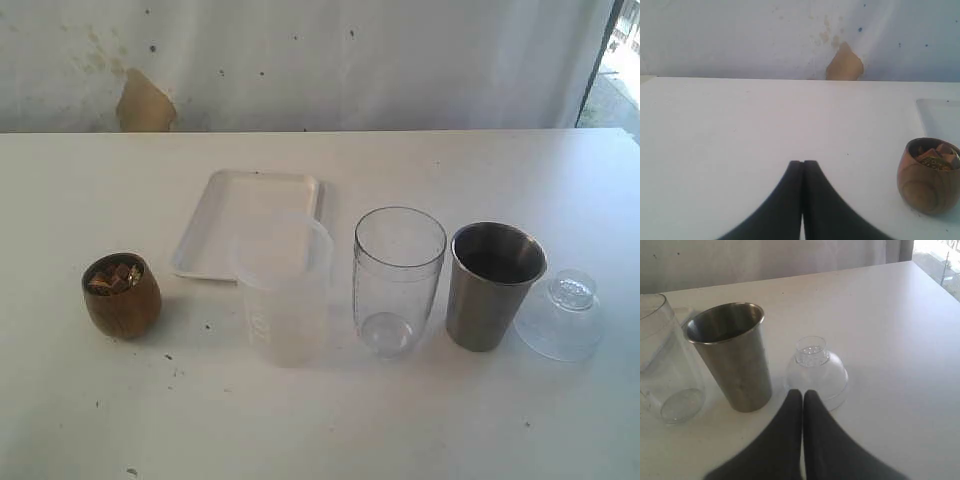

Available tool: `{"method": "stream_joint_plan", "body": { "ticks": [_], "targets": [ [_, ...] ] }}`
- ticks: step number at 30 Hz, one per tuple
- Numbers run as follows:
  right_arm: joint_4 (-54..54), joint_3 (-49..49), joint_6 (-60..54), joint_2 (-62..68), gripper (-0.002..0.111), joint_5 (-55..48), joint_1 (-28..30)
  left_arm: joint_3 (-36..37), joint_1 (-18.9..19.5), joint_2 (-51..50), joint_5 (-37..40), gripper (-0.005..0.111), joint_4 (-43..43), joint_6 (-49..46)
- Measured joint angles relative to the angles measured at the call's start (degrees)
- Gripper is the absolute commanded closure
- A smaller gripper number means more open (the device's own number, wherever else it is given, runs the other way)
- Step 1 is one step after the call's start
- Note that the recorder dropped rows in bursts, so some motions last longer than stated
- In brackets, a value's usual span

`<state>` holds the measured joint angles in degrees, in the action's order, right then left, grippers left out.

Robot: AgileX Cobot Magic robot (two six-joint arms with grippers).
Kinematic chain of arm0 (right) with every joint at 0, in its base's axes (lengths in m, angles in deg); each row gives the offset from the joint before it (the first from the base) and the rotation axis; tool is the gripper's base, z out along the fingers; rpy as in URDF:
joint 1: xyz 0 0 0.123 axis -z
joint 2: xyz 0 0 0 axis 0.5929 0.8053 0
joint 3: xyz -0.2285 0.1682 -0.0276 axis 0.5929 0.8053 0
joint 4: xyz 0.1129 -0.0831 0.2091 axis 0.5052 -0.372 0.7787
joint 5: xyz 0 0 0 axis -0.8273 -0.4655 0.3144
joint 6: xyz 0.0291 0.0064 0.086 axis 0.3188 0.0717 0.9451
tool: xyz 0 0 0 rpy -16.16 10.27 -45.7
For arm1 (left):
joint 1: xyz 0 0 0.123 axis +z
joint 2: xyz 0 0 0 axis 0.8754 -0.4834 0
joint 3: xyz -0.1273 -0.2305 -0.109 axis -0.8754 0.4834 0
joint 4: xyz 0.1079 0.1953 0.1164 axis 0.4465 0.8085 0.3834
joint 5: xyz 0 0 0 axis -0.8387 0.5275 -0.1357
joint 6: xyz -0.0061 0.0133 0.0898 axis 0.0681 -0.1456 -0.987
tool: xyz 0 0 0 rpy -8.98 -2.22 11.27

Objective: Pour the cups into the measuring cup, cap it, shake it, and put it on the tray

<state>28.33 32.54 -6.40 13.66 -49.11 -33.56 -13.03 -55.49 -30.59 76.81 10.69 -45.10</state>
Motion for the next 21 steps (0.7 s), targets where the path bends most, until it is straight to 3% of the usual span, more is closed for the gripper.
{"method": "stream_joint_plan", "body": {
  "ticks": [8,14,18,21],
  "targets": [
    [0.0,0.0,0.0,0.0,0.108,0.0,0.0,0.0,0.0,0.0,-0.4,0.107,-1.1,0.7],
    [0.0,0.0,0.0,0.0,0.108,0.0,0.0,0.0,0.0,0.0,-11.5,0.107,-20.1,10.2],
    [0.0,0.0,0.0,0.0,0.108,0.0,0.0,0.0,0.0,0.0,-17.6,0.106,-23.9,12.5],
    [0.0,0.0,0.0,0.0,0.108,0.0,0.0,0.0,0.0,0.0,-19.4,0.09,-23.9,13.3]
  ]
}}
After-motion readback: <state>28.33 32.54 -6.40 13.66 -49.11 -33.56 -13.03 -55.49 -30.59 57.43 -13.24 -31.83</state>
